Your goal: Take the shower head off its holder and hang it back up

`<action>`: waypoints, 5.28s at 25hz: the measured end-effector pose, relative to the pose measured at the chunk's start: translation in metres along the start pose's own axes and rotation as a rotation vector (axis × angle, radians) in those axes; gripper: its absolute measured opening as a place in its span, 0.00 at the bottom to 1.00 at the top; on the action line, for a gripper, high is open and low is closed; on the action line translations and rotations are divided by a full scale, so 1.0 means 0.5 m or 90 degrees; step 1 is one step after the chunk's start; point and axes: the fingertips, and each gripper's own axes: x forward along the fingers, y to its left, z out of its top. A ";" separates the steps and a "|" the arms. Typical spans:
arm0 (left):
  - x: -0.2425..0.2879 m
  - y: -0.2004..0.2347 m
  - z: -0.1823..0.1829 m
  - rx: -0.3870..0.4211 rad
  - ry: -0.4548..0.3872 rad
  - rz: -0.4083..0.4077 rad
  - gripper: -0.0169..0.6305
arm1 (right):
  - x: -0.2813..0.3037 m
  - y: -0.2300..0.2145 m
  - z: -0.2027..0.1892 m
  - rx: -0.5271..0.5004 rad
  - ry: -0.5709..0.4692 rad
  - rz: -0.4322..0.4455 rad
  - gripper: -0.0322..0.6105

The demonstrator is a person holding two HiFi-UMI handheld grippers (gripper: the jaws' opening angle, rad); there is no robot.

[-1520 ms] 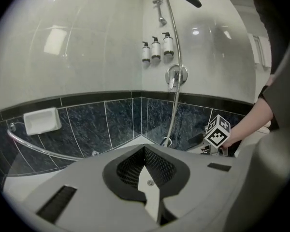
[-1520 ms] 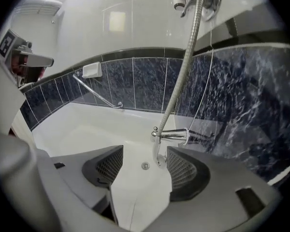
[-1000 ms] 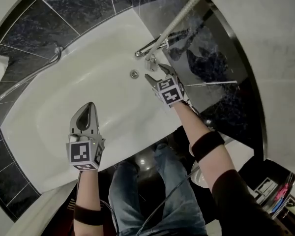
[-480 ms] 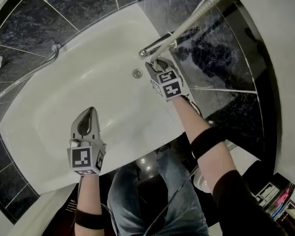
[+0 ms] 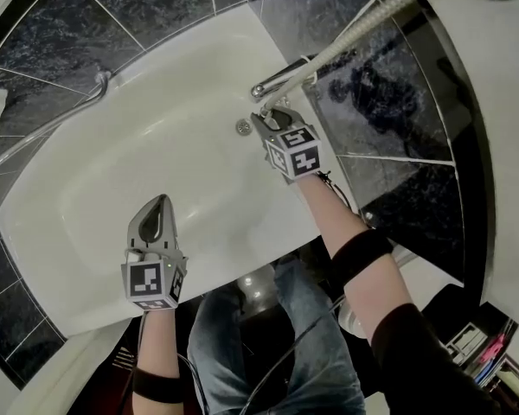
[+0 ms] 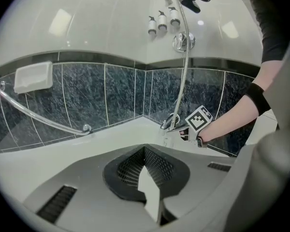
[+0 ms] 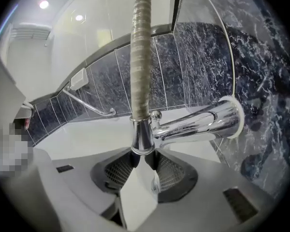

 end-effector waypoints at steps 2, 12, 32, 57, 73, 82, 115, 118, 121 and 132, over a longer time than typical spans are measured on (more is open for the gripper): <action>-0.017 0.013 0.002 -0.006 0.001 0.007 0.03 | -0.005 0.028 0.003 0.033 -0.003 0.007 0.29; -0.185 0.094 0.033 -0.027 0.007 0.080 0.03 | -0.069 0.295 0.039 0.215 -0.022 0.110 0.29; -0.719 0.253 0.287 -0.073 -0.076 0.246 0.03 | -0.432 0.896 0.496 0.422 -0.087 0.369 0.29; -1.002 0.177 0.546 0.326 -0.055 0.367 0.78 | -0.828 1.131 0.792 0.556 -0.131 0.615 0.29; -0.978 0.205 0.653 0.522 0.011 0.437 0.56 | -0.886 1.176 0.854 0.563 -0.117 0.676 0.29; -0.949 0.217 0.669 0.544 0.032 0.434 0.49 | -0.853 1.149 0.845 0.607 -0.079 0.673 0.30; -0.969 0.273 0.742 0.448 0.006 0.443 0.47 | -0.863 0.984 0.839 0.334 -0.160 0.493 0.22; -0.972 0.273 0.753 0.449 0.001 0.440 0.46 | -0.867 0.941 0.840 0.205 -0.162 0.396 0.10; -0.974 0.272 0.769 0.450 -0.006 0.437 0.46 | -0.868 0.899 0.835 0.023 -0.156 0.283 0.08; -0.978 0.278 0.936 0.497 -0.030 0.428 0.46 | -0.911 0.794 0.940 -0.174 -0.198 0.126 0.08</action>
